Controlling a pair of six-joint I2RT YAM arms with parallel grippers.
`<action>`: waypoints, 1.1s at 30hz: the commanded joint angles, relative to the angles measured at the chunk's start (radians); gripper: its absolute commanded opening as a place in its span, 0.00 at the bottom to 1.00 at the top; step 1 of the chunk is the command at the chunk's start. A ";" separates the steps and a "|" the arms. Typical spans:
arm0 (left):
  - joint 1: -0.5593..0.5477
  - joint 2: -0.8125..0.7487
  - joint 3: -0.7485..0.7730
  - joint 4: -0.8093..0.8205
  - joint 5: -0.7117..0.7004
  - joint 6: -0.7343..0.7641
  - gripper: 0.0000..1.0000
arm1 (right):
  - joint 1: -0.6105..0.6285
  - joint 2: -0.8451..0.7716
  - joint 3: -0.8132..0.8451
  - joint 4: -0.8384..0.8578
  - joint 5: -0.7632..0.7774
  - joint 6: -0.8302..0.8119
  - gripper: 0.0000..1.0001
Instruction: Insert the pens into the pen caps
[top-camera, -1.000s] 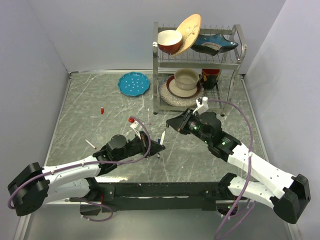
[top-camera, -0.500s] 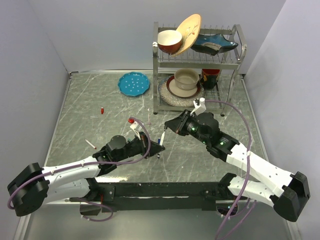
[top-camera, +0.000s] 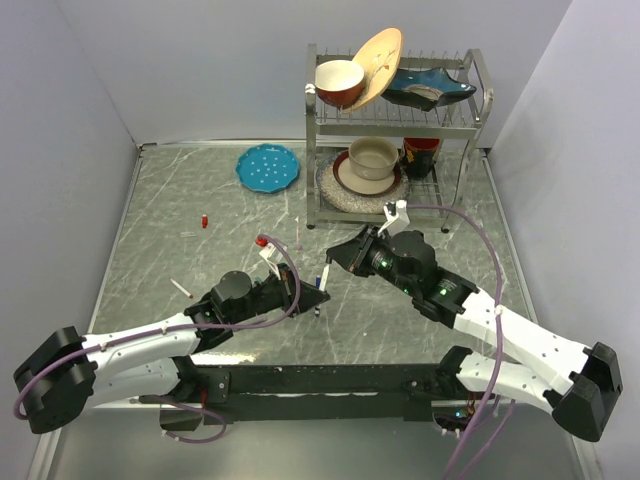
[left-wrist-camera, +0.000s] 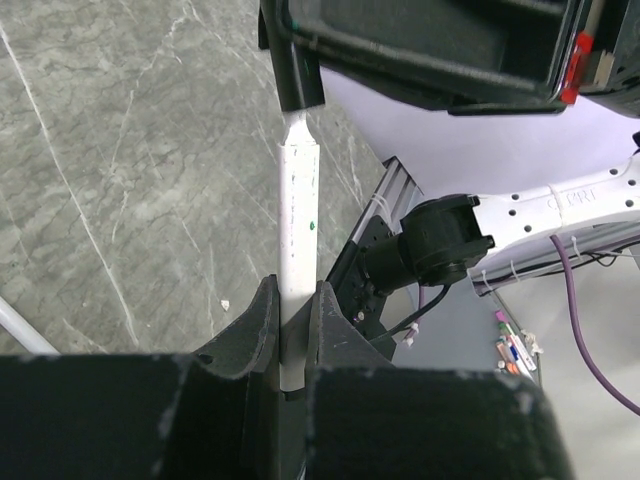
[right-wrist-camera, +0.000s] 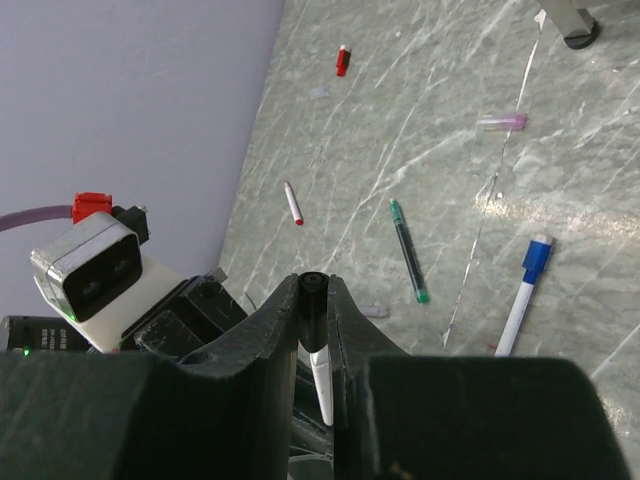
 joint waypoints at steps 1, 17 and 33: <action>-0.004 -0.026 0.009 0.028 -0.016 0.012 0.01 | 0.038 -0.036 -0.017 -0.006 0.058 0.008 0.02; -0.005 -0.051 0.093 -0.084 -0.072 0.071 0.01 | 0.312 -0.059 -0.061 -0.040 0.368 0.055 0.16; -0.004 -0.203 0.067 -0.186 -0.070 0.110 0.01 | 0.322 -0.111 0.060 -0.117 0.408 0.010 0.63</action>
